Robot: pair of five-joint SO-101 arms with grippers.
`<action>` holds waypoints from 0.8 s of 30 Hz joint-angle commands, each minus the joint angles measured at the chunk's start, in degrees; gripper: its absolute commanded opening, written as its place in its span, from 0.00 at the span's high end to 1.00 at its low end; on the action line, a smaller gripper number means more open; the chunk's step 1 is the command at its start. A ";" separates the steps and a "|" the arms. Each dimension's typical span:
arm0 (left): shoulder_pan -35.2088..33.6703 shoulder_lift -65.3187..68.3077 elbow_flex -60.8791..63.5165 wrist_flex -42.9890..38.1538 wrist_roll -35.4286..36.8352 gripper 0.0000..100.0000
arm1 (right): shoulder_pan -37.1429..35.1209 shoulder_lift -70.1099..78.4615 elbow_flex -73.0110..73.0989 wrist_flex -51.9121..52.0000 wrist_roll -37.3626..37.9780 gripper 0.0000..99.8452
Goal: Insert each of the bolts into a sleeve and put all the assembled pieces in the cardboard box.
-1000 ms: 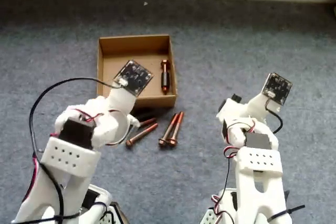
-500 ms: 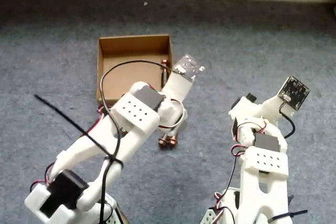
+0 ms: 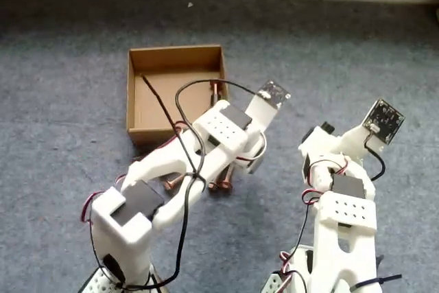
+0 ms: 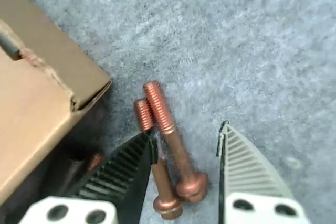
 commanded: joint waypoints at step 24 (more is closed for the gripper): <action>-4.18 15.43 -17.80 11.34 0.53 0.81 | 0.22 -1.63 -0.40 -1.10 -0.53 0.99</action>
